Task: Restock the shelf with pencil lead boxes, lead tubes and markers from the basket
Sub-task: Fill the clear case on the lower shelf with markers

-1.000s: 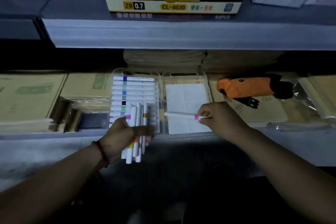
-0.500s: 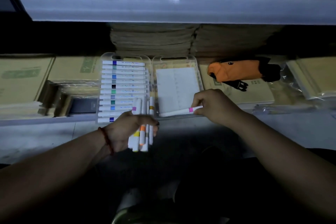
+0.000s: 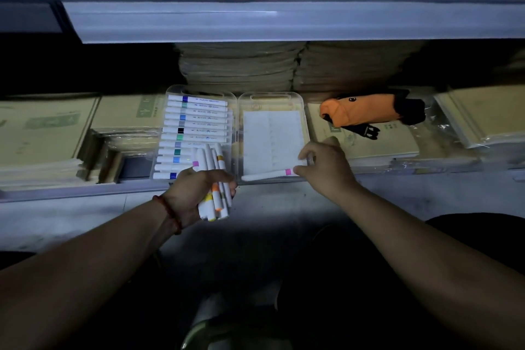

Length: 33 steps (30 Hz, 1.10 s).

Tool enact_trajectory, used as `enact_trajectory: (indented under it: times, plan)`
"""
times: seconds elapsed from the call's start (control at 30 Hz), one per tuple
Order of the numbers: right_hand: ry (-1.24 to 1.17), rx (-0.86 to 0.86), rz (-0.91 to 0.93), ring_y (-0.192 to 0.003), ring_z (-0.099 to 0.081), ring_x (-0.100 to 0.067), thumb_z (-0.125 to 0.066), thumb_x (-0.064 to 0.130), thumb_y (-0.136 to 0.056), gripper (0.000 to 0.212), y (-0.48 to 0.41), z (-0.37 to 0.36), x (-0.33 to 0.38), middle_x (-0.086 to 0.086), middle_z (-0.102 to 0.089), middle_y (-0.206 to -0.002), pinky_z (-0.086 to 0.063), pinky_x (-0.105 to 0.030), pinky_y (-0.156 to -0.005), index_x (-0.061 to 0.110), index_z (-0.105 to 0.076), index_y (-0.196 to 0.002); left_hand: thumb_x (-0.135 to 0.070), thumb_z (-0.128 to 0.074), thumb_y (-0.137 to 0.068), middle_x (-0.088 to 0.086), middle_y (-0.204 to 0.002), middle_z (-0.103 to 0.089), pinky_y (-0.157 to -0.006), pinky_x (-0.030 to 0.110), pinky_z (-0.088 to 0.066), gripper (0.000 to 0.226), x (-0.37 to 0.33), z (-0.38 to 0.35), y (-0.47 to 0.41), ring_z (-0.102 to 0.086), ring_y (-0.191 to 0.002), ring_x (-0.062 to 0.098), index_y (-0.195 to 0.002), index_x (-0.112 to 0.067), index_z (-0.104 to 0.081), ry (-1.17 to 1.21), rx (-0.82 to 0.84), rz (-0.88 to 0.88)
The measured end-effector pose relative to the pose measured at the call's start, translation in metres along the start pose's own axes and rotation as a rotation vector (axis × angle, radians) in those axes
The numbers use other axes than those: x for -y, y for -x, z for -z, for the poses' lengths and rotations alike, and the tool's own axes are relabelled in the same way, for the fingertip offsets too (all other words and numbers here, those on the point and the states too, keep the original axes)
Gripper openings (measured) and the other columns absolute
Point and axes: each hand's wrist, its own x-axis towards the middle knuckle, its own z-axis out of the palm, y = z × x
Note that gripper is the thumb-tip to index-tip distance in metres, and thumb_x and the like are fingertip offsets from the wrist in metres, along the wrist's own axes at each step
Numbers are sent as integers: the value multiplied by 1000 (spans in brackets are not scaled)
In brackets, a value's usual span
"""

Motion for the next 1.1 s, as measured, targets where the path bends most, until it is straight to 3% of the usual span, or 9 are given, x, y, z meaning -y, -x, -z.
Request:
enact_trajectory:
  times: [0.07, 0.13, 0.23, 0.3, 0.37, 0.47, 0.73, 1.0, 1.1]
  plan:
    - [-96, 29, -213, -82, -59, -20, -84, 26, -75, 34, 3, -2, 4, -5, -55, -102, -52, -33, -61, 20, -55, -92, 1, -64, -89, 19, -78, -64, -49, 27, -54, 10, 1, 3, 2, -65, -55, 23, -99, 3, -62, -4, -23, -6]
    - [-342, 121, -333, -83, -67, -28, -85, 16, -76, 39, 7, -4, 11, -5, -58, -104, -62, -43, -60, 20, -51, -95, 1, -63, -91, 18, -76, -63, -46, 24, -52, 5, 1, 8, 4, -64, -51, 21, -95, 2, -61, 11, -29, -6]
    - [-327, 114, -117, -92, -67, -28, -82, 9, -80, 31, 6, -11, 20, 0, -57, -108, -62, -43, -71, 18, -58, -98, 2, -62, -91, 18, -78, -63, -49, 26, -54, 5, -1, 17, 6, -64, -55, 23, -96, 2, -61, 38, -75, -58]
    - [-177, 99, 68, -97, -62, -21, -79, 17, -85, 19, 5, -15, 30, 0, -60, -106, -51, -24, -75, 22, -66, -98, 3, -63, -90, 21, -82, -63, -51, 27, -55, 10, -1, 27, 7, -65, -60, 25, -100, 3, -62, 81, -138, -104]
    - [-80, 132, 144, -94, -58, -17, -77, 23, -87, 15, 3, -21, 36, -3, -60, -109, -42, -16, -73, 25, -73, -101, 3, -63, -89, 22, -85, -64, -53, 28, -56, 15, -1, 38, 6, -66, -62, 27, -104, 5, -62, 124, -176, -137]
    - [0, 202, 159, -102, -50, -16, -76, 24, -88, 13, 0, -31, 43, -2, -46, -113, -42, -21, -90, 22, -75, -101, 3, -64, -89, 21, -84, -66, -55, 29, -57, 17, 0, 48, 6, -67, -62, 26, -106, 5, -63, 141, -182, -147]
    - [194, 255, 145, -133, -35, -31, -67, 25, -96, 8, -9, -37, 54, -3, -26, -124, -49, -42, -100, 27, -60, -96, 1, -66, -89, 18, -81, -66, -57, 29, -57, 13, -2, 54, 5, -68, -63, 25, -102, 2, -64, 116, -118, -137]
    - [171, 301, 222, -114, -43, -18, -61, 19, -99, 6, -9, -19, 39, -3, -36, -121, -41, -29, -88, 20, -55, -97, 4, -66, -88, 19, -80, -67, -57, 29, -57, 14, -3, 47, 1, -67, -64, 25, -102, 3, -64, 116, -130, -109]
    - [155, 272, 243, -94, -52, -20, -67, 19, -95, 6, -10, -14, 31, -4, -43, -111, -38, -25, -79, 18, -60, -95, 2, -65, -89, 18, -82, -66, -56, 29, -57, 22, -6, 44, 2, -66, -64, 24, -111, 4, -62, 101, -14, -23]
